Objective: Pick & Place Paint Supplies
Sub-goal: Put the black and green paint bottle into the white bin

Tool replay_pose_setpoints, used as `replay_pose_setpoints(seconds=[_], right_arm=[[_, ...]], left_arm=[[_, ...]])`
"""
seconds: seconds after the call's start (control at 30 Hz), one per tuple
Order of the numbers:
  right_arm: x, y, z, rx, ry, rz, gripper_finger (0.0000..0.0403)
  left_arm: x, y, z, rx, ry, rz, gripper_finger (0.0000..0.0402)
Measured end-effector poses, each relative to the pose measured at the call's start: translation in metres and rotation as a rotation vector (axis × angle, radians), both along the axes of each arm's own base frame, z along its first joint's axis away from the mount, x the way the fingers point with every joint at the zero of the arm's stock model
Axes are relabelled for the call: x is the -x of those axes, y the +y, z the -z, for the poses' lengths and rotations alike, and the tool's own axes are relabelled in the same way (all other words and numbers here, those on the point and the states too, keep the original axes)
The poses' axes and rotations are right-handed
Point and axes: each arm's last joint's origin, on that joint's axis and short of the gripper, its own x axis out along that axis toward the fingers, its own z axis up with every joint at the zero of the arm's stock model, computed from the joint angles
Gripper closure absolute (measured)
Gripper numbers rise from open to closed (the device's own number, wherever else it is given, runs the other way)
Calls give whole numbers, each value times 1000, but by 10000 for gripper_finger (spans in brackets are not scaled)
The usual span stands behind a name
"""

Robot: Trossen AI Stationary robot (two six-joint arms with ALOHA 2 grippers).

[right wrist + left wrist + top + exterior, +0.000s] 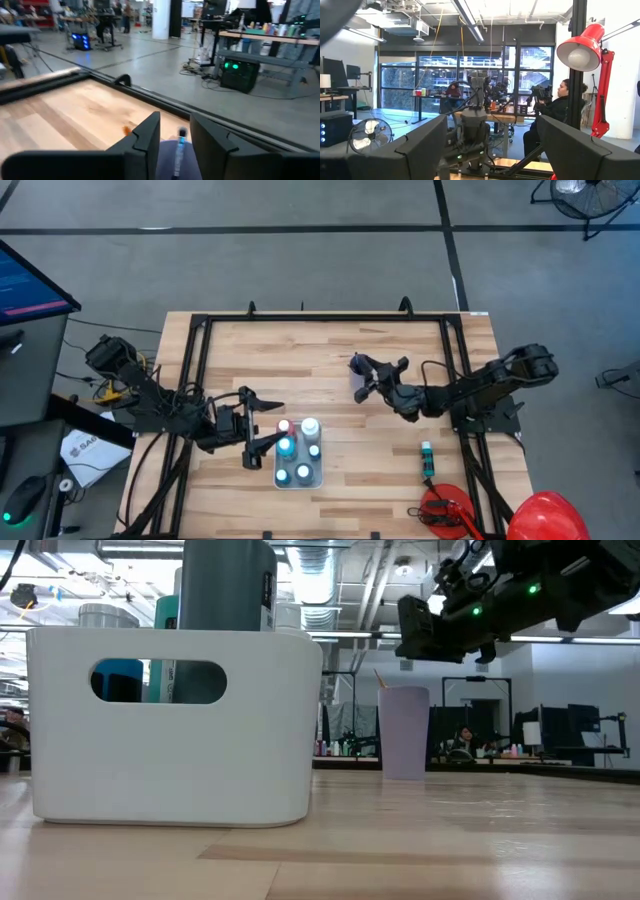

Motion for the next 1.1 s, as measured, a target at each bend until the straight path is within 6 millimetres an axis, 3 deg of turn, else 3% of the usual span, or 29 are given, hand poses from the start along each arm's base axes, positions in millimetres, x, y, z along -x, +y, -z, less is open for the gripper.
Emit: replay_pose_setpoints(seconds=[0.23,0.53,0.73,1.1], right_arm=[[10,18,-23,-4,-81,-78,266],[48,47,-71,-101,-283,-259,250],[58,68,-69,-305,-335,-507,257],[59,102,-66,-612,-379,-874,271]], left_arm=[[0,0,0,0,0,-2,99],[0,0,0,-3,3,-2,99],[0,0,0,5,2,0,99],[0,0,0,8,1,1,99]])
